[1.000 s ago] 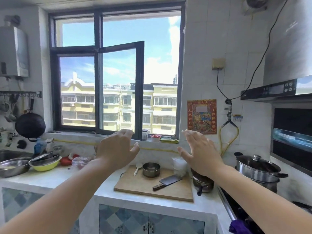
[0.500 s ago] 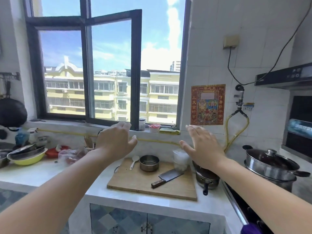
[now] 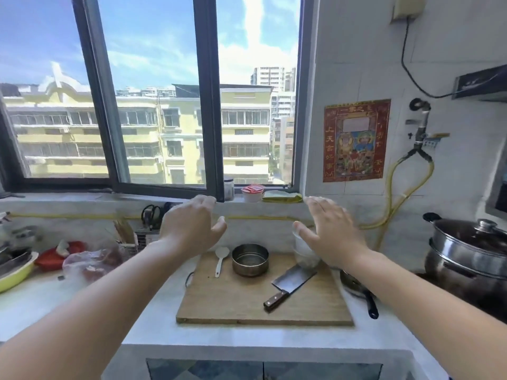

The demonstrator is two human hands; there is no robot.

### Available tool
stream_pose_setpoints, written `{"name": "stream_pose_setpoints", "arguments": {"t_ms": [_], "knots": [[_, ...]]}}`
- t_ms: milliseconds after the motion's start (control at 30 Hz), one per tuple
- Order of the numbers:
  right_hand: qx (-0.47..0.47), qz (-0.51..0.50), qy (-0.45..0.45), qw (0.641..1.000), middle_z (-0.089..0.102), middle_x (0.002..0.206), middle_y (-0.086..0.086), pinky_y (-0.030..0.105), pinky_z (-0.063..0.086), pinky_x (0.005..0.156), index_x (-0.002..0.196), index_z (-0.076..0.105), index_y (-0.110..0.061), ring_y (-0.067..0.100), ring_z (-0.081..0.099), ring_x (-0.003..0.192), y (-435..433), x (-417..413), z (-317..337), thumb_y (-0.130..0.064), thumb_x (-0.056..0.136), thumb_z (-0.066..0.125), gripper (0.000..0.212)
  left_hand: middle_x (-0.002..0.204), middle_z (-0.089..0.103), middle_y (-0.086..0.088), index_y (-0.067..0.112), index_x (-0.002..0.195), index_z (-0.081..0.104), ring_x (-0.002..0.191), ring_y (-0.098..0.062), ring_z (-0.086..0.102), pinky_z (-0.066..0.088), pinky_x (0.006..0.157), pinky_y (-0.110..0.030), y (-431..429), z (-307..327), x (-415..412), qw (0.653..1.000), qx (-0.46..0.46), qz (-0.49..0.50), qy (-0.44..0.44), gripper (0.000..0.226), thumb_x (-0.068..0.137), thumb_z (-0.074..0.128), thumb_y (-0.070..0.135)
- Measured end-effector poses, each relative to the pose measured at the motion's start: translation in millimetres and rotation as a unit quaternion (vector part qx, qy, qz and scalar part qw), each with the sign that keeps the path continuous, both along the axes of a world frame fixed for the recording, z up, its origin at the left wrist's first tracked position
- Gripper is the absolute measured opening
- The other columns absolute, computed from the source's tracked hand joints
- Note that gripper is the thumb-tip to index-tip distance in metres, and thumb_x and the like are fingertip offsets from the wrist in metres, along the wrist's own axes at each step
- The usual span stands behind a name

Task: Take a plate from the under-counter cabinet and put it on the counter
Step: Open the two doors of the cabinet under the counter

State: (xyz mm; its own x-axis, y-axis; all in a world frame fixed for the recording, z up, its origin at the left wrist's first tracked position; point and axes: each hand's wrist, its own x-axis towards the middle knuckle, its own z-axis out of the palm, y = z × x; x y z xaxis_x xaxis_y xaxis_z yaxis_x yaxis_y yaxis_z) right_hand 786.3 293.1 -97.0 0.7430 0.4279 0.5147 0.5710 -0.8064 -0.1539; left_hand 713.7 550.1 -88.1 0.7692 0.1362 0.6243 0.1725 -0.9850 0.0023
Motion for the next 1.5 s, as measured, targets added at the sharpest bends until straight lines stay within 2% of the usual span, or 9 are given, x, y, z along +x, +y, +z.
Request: {"name": "stream_pose_setpoints", "arguments": {"t_ms": [67,133,233,500,800,900,1067,1333,1500], "knots": [[0.001,-0.011,0.019,1.0,0.031,0.152,0.0,0.041,0.015,0.115,0.144,0.026,-0.019,0.018,0.021,0.141,13.0,15.5,-22.7,-0.051,0.09,0.038,0.064,0.123,0.06,-0.003,0.017,0.124,0.049,0.101,-0.025,0.059,0.04,0.066,-0.032,16.8,-22.9,20.9,1.0,-0.013,-0.013,0.019,0.05,0.084,0.041,0.046],[0.004,-0.025,0.046,0.999,0.031,0.152,0.0,0.04,0.015,0.115,0.144,0.027,-0.019,0.018,0.02,0.141,20.9,28.2,-51.6,-0.05,0.09,0.039,0.064,0.132,0.056,-0.004,0.015,0.129,0.046,0.114,-0.024,0.054,0.046,0.079,-0.035,29.4,-50.6,39.5,0.998,-0.034,-0.026,0.038,0.054,0.085,0.042,0.046],[-0.023,-0.051,0.093,0.994,0.028,0.153,0.001,0.038,0.014,0.115,0.144,0.025,-0.018,0.018,0.019,0.142,23.7,43.4,-101.4,-0.05,0.091,0.039,0.064,0.143,0.046,-0.002,0.014,0.134,0.042,0.129,-0.02,0.045,0.043,0.095,-0.036,38.3,-98.0,62.9,0.995,-0.071,-0.031,0.068,0.058,0.084,0.044,0.045],[-0.099,-0.074,0.213,0.969,0.023,0.156,0.0,0.039,0.015,0.115,0.146,0.02,-0.017,0.018,0.016,0.143,5.5,70.0,-216.8,-0.052,0.091,0.034,0.067,0.144,0.045,-0.005,0.013,0.136,0.04,0.13,-0.02,0.044,0.045,0.096,-0.036,31.7,-223.0,97.5,0.976,-0.077,-0.029,0.2,0.062,0.083,0.042,0.047],[-0.13,-0.023,0.296,0.946,0.021,0.156,0.0,0.038,0.014,0.116,0.147,0.016,-0.018,0.017,0.016,0.143,-13.1,87.2,-310.2,-0.052,0.092,0.031,0.066,0.145,0.044,-0.004,0.012,0.138,0.036,0.129,-0.021,0.044,0.047,0.09,-0.035,-3.0,-319.6,111.3,0.95,-0.119,0.018,0.288,0.06,0.088,0.038,0.045],[-0.137,-0.016,0.321,0.937,0.026,0.153,0.002,0.037,0.017,0.115,0.145,0.021,-0.017,0.019,0.021,0.141,-17.4,88.2,-343.3,-0.05,0.092,0.033,0.063,0.142,0.046,-0.003,0.014,0.138,0.036,0.122,-0.022,0.049,0.048,0.083,-0.035,-3.7,-354.8,104.5,0.938,-0.126,0.029,0.321,0.058,0.088,0.037,0.045],[-0.118,-0.015,0.364,0.924,0.045,0.138,0.001,0.035,0.033,0.104,0.133,0.037,-0.016,0.02,0.038,0.126,-18.0,82.4,-409.1,-0.048,0.092,0.034,0.052,0.126,0.056,-0.004,0.015,0.123,0.046,0.103,-0.024,0.058,0.044,0.068,-0.033,-2.4,-419.6,87.9,0.917,-0.164,0.053,0.36,0.047,0.087,0.039,0.044],[-0.099,-0.014,0.447,0.889,0.04,0.144,0.001,0.038,0.031,0.108,0.139,0.032,-0.017,0.021,0.032,0.133,7.9,77.6,-517.3,-0.049,0.092,0.036,0.057,0.142,0.044,-0.002,0.017,0.132,0.039,0.122,-0.024,0.049,0.046,0.086,-0.038,-18.9,-523.9,87.9,0.856,-0.305,0.095,0.407,0.057,0.085,0.042,0.049],[-0.062,-0.046,0.477,0.876,0.046,0.139,0.005,0.04,0.039,0.099,0.136,0.038,-0.016,0.025,0.041,0.127,30.2,93.3,-566.9,-0.048,0.091,0.04,0.055,0.144,0.044,-0.002,0.019,0.137,0.038,0.127,-0.023,0.045,0.041,0.095,-0.035,-23.0,-574.2,107.6,0.816,-0.415,0.112,0.386,0.064,0.082,0.049,0.05]]}}
